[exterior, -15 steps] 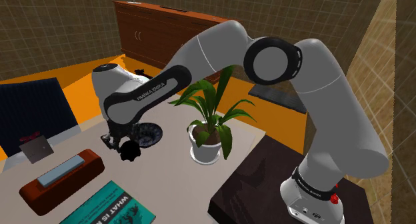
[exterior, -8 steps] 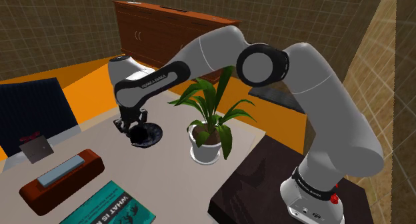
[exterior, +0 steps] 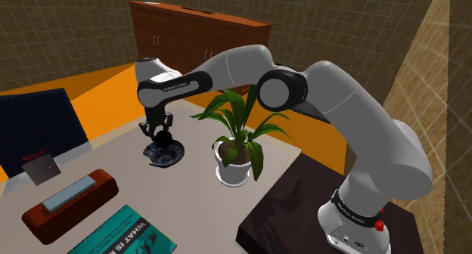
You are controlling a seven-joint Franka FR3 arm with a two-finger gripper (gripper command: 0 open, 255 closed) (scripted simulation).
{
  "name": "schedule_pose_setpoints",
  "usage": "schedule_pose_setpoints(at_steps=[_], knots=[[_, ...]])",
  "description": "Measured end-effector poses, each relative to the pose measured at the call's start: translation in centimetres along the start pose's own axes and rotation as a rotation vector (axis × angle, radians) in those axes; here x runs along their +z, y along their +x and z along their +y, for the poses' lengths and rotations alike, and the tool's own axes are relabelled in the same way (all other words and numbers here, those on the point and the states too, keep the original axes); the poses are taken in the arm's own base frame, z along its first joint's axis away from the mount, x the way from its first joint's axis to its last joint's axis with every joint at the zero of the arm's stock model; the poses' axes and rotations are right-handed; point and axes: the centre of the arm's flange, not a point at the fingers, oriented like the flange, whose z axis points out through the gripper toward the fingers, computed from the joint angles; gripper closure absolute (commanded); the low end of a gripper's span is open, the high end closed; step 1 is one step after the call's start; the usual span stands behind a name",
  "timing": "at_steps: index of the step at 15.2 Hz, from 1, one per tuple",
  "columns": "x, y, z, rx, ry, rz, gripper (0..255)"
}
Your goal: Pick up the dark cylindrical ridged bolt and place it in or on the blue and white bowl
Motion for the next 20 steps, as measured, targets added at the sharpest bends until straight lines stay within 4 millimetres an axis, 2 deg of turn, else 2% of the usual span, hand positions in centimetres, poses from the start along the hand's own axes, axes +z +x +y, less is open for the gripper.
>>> schedule_pose_setpoints(at_steps=[11,18,19,20], knots=[[5.6,0.2,0.3,-0.001,0.000,-0.001,255],[5.8,0.4,0.2,-0.001,0.002,0.006,255],[5.8,0.4,0.2,-0.001,0.002,0.005,0],[5.9,0.3,0.2,-0.001,0.001,0.003,0]])
